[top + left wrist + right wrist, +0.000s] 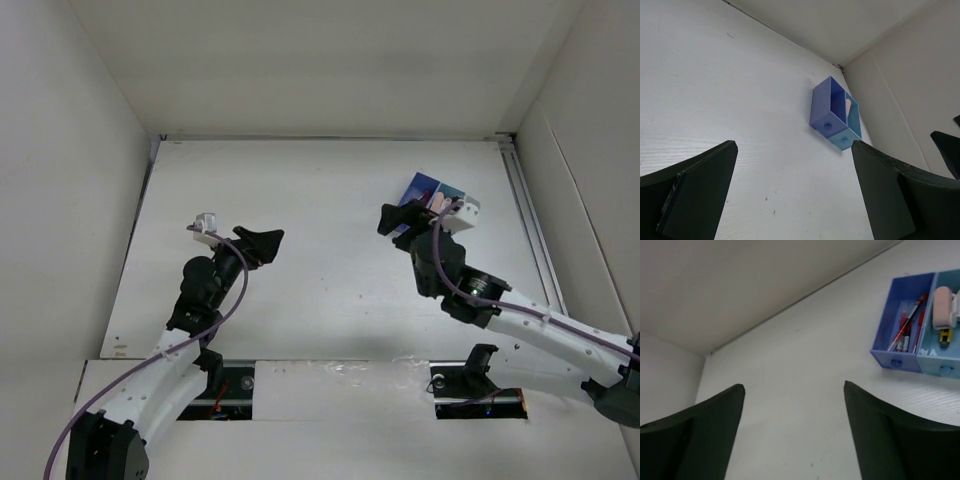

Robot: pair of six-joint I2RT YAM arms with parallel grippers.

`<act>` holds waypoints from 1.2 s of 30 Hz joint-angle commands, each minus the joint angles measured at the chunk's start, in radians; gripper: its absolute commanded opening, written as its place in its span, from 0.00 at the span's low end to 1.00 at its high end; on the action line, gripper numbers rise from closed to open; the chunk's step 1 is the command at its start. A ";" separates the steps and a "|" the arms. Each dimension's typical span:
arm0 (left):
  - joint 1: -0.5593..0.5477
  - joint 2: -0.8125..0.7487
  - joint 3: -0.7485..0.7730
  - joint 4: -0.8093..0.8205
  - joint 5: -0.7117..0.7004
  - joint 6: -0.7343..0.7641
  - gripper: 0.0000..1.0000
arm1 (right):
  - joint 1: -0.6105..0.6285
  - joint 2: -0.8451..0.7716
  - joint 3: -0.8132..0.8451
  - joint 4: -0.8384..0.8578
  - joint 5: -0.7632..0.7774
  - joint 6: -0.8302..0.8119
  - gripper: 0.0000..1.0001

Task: Sort the stationery into containers
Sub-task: Reset both arms

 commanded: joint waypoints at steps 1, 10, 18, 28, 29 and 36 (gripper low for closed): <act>-0.003 0.058 -0.014 0.101 0.027 -0.044 0.98 | -0.031 -0.066 -0.068 0.072 0.164 0.095 0.87; -0.003 0.138 -0.005 0.145 0.032 -0.107 0.97 | -0.083 -0.057 -0.096 0.072 0.155 0.159 1.00; -0.003 0.138 -0.005 0.158 0.055 -0.061 0.97 | -0.103 0.006 -0.087 0.072 0.125 0.159 1.00; -0.003 0.116 -0.005 0.173 0.114 0.005 0.96 | -0.121 0.037 -0.076 0.072 0.115 0.169 1.00; -0.003 0.116 -0.005 0.173 0.114 0.017 0.97 | -0.121 0.037 -0.076 0.072 0.115 0.169 1.00; -0.003 0.139 -0.017 0.173 0.114 0.035 1.00 | -0.144 0.089 -0.064 0.063 0.091 0.169 1.00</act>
